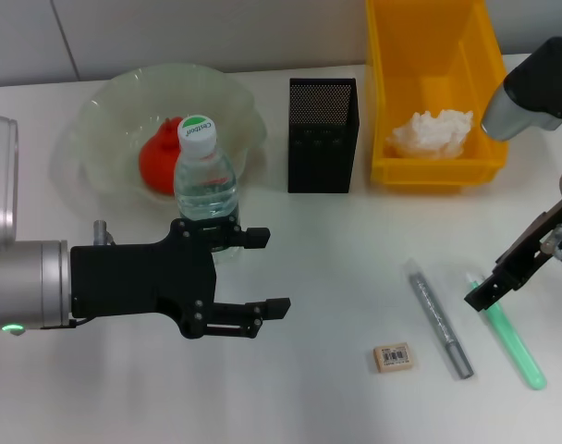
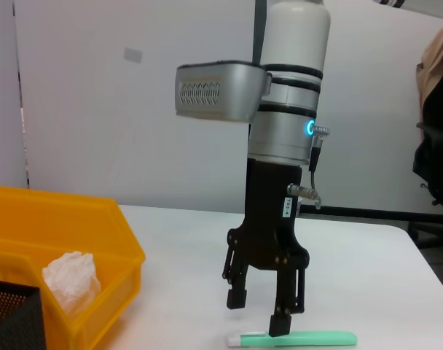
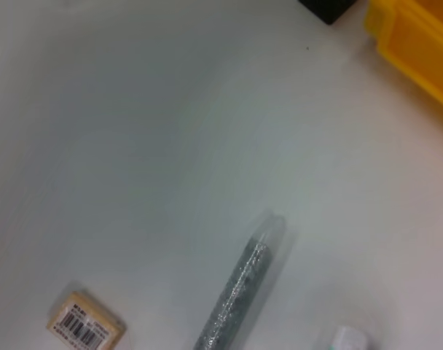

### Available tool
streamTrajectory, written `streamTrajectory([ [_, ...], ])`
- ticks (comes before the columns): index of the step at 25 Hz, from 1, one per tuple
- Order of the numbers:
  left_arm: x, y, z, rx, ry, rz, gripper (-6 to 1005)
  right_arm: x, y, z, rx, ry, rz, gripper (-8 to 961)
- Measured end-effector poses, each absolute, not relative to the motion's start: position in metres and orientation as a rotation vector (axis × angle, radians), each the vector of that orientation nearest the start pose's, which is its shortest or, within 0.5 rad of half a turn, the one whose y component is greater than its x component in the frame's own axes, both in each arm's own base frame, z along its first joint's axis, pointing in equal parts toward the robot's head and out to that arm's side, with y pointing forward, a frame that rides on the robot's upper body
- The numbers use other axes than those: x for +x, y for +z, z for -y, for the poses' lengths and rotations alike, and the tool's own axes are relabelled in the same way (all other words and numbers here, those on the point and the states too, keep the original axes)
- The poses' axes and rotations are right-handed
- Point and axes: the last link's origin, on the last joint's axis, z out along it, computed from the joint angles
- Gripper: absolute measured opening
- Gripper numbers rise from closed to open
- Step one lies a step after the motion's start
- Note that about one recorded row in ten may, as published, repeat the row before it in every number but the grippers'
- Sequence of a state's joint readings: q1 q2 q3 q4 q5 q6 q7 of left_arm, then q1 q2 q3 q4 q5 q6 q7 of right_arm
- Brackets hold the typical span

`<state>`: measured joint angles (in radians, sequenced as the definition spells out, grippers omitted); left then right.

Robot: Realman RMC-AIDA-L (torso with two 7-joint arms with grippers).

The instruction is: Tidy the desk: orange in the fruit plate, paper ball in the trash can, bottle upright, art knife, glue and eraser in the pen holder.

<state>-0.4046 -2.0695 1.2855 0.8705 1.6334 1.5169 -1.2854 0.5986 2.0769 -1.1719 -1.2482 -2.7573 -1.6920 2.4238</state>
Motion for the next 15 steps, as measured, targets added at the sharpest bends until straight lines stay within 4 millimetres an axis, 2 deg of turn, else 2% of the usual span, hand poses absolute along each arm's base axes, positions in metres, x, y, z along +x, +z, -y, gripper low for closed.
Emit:
streamTrajectory([
  [15,-0.2089,-0.0342,-0.3015,-2.959,-0.74,0.147,818,0.2399,0.0253,-0.347,-2.523,-0.713,-1.097,765],
])
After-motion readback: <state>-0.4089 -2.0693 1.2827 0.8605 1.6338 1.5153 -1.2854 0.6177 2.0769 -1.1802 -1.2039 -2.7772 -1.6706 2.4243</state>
